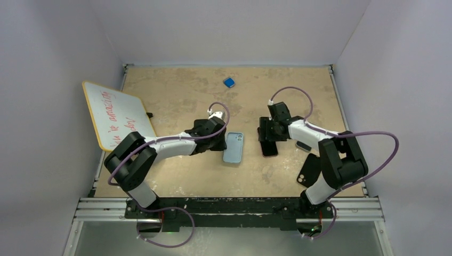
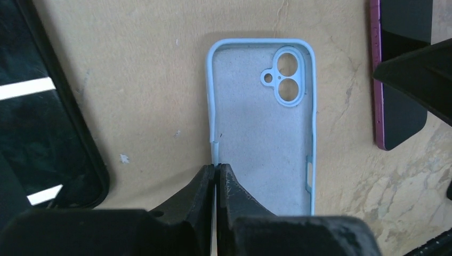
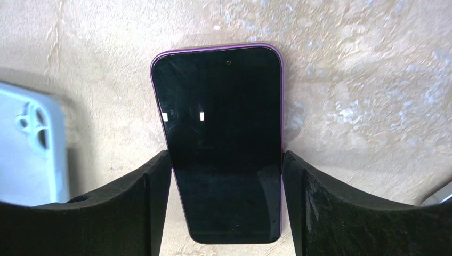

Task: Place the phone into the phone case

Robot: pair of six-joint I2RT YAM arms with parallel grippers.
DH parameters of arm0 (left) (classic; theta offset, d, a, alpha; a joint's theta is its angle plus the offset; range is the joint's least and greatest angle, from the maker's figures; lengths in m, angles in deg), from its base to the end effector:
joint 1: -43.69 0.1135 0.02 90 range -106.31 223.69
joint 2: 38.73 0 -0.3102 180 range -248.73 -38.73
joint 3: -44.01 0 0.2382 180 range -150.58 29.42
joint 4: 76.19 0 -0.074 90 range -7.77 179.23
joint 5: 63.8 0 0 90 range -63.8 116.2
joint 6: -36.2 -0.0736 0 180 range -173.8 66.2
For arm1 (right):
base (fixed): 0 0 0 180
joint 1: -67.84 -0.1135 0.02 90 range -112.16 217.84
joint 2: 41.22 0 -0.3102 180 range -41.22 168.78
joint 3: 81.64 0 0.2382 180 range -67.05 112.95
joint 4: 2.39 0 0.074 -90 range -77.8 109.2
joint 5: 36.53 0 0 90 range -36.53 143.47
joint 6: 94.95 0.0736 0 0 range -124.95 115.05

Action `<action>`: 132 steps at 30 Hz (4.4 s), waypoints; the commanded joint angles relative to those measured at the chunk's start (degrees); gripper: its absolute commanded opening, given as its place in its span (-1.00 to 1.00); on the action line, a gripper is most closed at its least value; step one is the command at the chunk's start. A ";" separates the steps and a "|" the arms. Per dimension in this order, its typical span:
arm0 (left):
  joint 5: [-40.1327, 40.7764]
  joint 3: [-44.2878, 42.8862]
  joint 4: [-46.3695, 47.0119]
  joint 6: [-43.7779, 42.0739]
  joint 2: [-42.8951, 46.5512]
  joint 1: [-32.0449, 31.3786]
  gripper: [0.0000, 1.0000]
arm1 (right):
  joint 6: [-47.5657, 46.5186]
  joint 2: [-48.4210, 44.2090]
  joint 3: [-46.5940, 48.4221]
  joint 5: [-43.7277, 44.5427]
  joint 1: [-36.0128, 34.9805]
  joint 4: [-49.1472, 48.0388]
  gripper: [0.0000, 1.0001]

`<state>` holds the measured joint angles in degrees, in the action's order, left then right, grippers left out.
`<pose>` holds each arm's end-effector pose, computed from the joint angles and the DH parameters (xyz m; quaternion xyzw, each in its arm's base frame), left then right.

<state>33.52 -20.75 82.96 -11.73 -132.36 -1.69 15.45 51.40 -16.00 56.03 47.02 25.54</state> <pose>0.2478 -0.2377 0.1959 0.0051 0.9372 -0.1942 0.2897 0.3108 0.1147 0.1946 0.0032 0.9533 0.0862 0.2896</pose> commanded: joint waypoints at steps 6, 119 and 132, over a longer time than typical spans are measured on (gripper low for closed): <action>-11.79 6.04 13.87 9.86 -1.67 -0.63 -0.41 | 4.89 -3.75 -4.73 -4.95 -2.08 1.45 -0.12; -12.92 8.86 3.43 -1.99 21.83 7.11 0.46 | 11.52 -11.28 -6.76 3.90 -21.55 -8.12 0.66; -15.57 6.56 15.93 0.56 8.48 6.25 0.13 | 9.01 -13.39 -14.55 -8.75 -11.85 -17.07 0.35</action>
<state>19.31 -11.64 91.51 -12.94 -121.25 5.02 26.05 40.60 -28.11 53.35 31.02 12.75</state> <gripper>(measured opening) 0.585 0.685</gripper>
